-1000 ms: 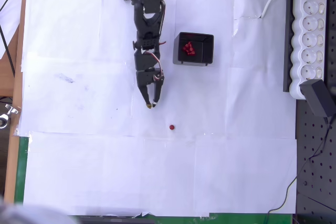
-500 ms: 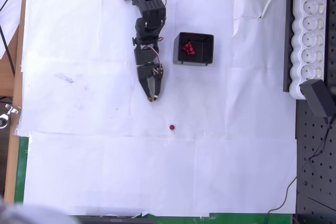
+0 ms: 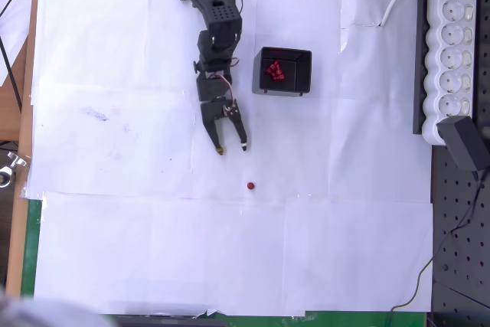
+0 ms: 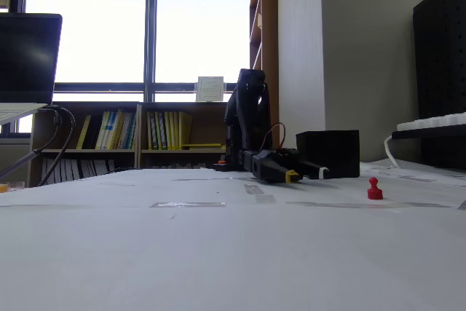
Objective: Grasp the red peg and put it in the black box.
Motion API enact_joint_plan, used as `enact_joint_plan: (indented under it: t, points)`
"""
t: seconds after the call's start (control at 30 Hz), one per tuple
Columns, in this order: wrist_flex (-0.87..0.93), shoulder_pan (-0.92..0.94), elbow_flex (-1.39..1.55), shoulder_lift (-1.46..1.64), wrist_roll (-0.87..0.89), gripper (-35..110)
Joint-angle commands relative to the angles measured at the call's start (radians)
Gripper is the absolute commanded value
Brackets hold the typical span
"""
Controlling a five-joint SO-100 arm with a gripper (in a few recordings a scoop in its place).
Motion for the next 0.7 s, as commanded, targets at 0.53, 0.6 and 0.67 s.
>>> enact_joint_plan:
  t: [0.53, 0.6, 0.67]
  points:
    - [0.264, -0.066, 0.422, 0.100, 0.006, 25]
    - [0.267, -0.077, 0.468, 0.127, 0.011, 25]
    - [0.270, -0.089, 0.499, 0.144, 0.015, 25]
